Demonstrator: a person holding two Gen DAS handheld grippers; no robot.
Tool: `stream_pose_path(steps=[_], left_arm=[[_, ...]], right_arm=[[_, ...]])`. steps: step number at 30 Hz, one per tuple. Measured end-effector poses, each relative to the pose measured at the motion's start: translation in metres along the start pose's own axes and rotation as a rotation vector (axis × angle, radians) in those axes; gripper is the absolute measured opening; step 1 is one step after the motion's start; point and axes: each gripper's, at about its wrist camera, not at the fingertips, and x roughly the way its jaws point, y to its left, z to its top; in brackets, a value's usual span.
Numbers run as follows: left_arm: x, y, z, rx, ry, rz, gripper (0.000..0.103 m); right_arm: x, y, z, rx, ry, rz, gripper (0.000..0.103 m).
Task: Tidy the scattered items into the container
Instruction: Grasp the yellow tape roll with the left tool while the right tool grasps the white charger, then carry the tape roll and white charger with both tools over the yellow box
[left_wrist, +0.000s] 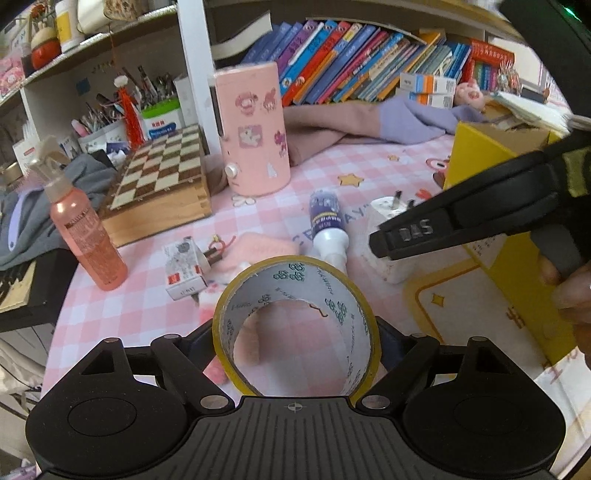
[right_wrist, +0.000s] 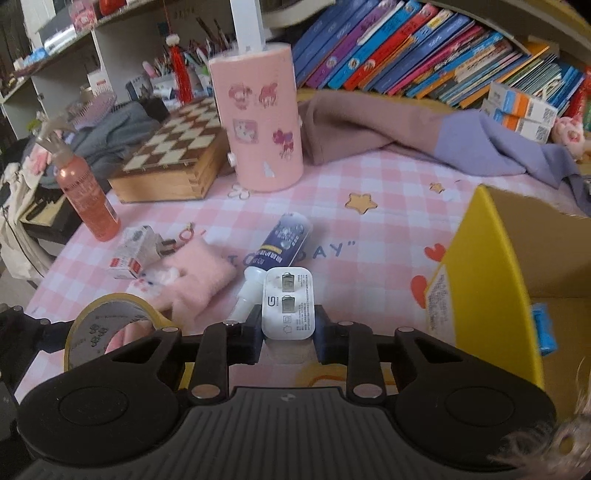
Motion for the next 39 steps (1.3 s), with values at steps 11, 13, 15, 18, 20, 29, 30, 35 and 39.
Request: stream_pose_path(steps=[11,13,15,18,20,29,30,35,39], left_arm=[[-0.051,0.001,-0.004,-0.018,-0.057,-0.041,0.086],[-0.063,0.0,-0.008,-0.023,-0.065,-0.043,0.086],[-0.073,0.0,-0.013,-0.03,-0.066,-0.045,0.086],[-0.088,-0.002,-0.021,-0.035,-0.07,-0.05,0.086],[-0.097,-0.005,-0.026,-0.037,-0.071,-0.052,0.086],[-0.139,-0.024,-0.053,-0.018,-0.081,-0.078,0.086],[-0.143,-0.025,-0.056,-0.019,-0.081,-0.082,0.086],[-0.162,-0.033,-0.071,-0.011,-0.09,-0.091,0.086],[-0.173,-0.036,-0.081,-0.009,-0.089,-0.097,0.086]], right_arm=[[-0.063,0.008,-0.026,0.015,-0.064,0.029,0.025],[-0.074,0.01,-0.032,0.019,-0.075,0.036,0.025],[-0.086,0.011,-0.039,0.025,-0.09,0.04,0.025],[-0.104,0.012,-0.053,0.038,-0.107,0.041,0.025],[-0.116,0.013,-0.063,0.046,-0.114,0.042,0.025],[-0.166,0.012,-0.113,0.088,-0.13,0.027,0.025],[-0.171,0.012,-0.118,0.09,-0.133,0.024,0.025],[-0.196,0.013,-0.144,0.11,-0.152,0.011,0.025],[-0.212,0.015,-0.161,0.124,-0.158,-0.002,0.025]])
